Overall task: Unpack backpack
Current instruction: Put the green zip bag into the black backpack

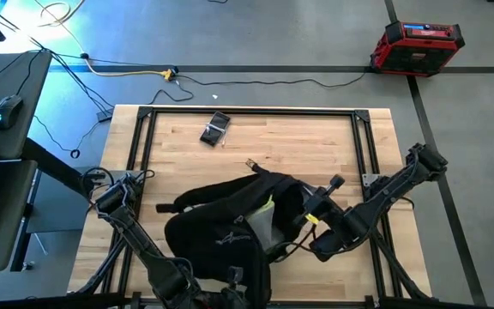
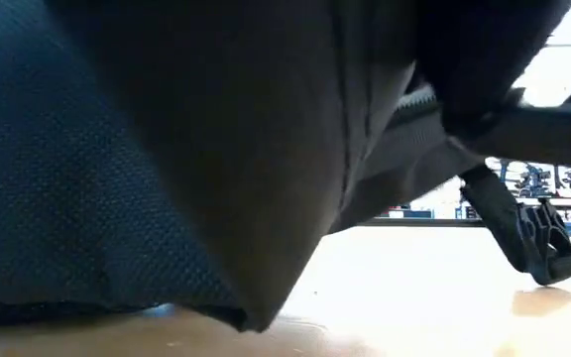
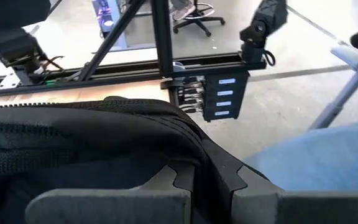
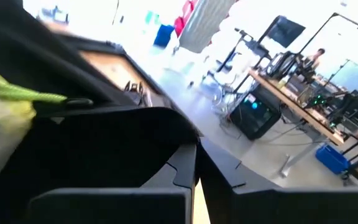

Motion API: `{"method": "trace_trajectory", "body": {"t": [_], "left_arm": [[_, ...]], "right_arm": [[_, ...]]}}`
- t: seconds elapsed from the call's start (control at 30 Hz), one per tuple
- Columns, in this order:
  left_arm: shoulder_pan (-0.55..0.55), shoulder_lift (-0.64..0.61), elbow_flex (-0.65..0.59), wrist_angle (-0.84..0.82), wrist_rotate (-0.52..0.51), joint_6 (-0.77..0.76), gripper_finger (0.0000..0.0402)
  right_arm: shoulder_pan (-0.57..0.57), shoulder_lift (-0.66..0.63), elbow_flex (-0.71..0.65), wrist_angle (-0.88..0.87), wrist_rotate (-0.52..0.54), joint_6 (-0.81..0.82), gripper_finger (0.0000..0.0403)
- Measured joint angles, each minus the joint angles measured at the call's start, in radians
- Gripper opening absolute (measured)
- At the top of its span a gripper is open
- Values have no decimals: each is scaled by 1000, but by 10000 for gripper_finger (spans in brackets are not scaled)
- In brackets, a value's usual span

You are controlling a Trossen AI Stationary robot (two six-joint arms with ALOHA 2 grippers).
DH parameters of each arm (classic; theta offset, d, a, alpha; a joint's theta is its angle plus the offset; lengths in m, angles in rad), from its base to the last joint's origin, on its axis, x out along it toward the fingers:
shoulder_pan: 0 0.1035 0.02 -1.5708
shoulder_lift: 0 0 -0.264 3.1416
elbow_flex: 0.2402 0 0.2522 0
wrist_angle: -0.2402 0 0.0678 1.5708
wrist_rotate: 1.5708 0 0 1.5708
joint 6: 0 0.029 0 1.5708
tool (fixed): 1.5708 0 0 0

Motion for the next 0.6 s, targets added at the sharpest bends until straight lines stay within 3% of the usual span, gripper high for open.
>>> {"method": "trace_trajectory", "body": {"t": [0.13, 0.37, 0.53, 0.6], "left_arm": [[-13, 0, 0, -3, -11, 23, 0], [11, -2, 1, -85, -213, 20, 0], [86, -2, 1, -160, -95, -61, 0], [109, -2, 1, -179, -77, -77, 0]], "right_arm": [[23, -2, 0, -48, 86, 114, 0], [25, -5, 0, -59, 15, 107, 0], [60, -12, 0, -104, 192, 262, 0], [67, -18, 1, -104, 195, 259, 0]]}}
